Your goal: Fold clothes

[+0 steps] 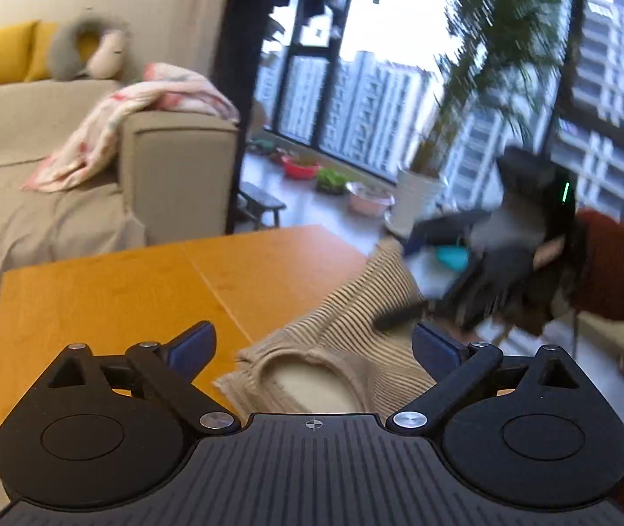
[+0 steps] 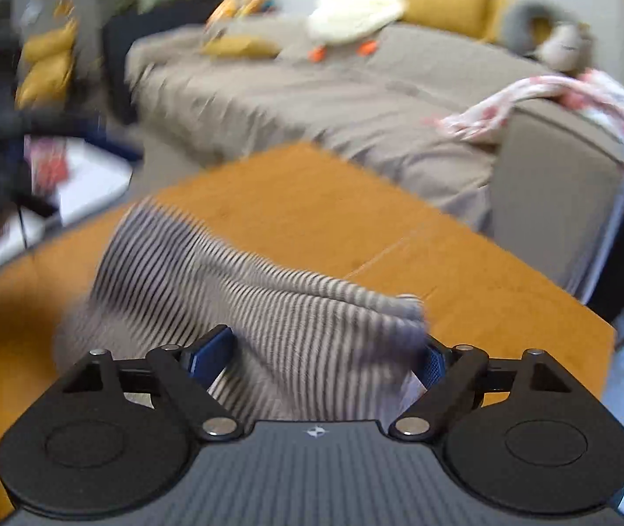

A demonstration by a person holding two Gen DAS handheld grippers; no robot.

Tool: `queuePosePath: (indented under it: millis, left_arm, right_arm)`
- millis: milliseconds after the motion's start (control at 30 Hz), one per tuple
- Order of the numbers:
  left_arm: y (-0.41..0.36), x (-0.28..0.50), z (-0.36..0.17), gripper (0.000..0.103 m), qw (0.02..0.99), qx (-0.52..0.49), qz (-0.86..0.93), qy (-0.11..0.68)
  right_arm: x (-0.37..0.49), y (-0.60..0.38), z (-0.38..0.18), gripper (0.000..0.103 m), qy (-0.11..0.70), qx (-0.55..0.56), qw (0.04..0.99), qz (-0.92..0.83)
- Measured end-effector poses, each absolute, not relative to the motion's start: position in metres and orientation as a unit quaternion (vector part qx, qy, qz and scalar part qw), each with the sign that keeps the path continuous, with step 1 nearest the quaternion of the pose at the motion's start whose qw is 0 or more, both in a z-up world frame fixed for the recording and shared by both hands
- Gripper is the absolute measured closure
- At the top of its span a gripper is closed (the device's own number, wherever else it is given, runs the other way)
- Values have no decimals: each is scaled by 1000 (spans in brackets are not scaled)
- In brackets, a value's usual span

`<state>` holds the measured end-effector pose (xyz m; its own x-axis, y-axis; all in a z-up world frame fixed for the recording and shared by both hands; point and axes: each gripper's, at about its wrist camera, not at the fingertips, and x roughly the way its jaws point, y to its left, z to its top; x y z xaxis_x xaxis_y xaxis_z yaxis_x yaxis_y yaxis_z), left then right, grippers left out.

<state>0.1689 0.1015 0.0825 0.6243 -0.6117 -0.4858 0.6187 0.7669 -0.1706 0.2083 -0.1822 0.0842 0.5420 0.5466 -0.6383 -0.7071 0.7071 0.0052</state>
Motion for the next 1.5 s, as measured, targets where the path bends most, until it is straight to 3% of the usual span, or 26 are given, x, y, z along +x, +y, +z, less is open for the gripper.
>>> queuePosePath:
  millis: [100,267,333,400,567,833,933,1067,1267,1300,1367,1433,1500]
  left_arm:
    - [79,180,68,4,903,43,-322,281]
    - [81,205,41,4,904,30,-273,327]
    - [85,213,32,2,901,17,-264,344]
    - [89,221,24,1,897,5,-254,361]
    - [87,217,27,0,897,9,-249,364]
    - [78,222,73,4,919,28,-258,297]
    - [64,238,66,4,914,52,-256,311]
    - [58,260,38,4,901,44,-256,347]
    - [84,275,15,2,879,-80,-265,389]
    - [87,273,13,2,876,-89,-269,389]
    - [92,268,9,2,870,-108,-283,390]
    - [94,258,6,2,863,-106,-298,394]
    - [96,242,4,3,860,-94,-312,393]
  right_arm:
    - [218,-190,88,18,296,-94,899,308]
    - [241,-181,35,17,327,-145,914,193]
    - [245,-185,20,10,330,-113,921,176]
    - [246,-189,19,9,336,-83,924,165]
    - [246,-181,18,7,333,-90,927,145]
    - [244,-183,18,1,327,-99,930,135]
    - [241,-187,23,0,329,-80,931,134]
    - [213,-213,47,0,355,31,920,164]
    - [159,-257,33,1,443,282,808,268]
    - [154,-256,26,3,452,301,795,272]
    - [159,-248,11,30,475,321,774,269]
    - [170,-240,-3,45,497,336,756,262]
    - [189,-234,-10,47,506,334,753,255]
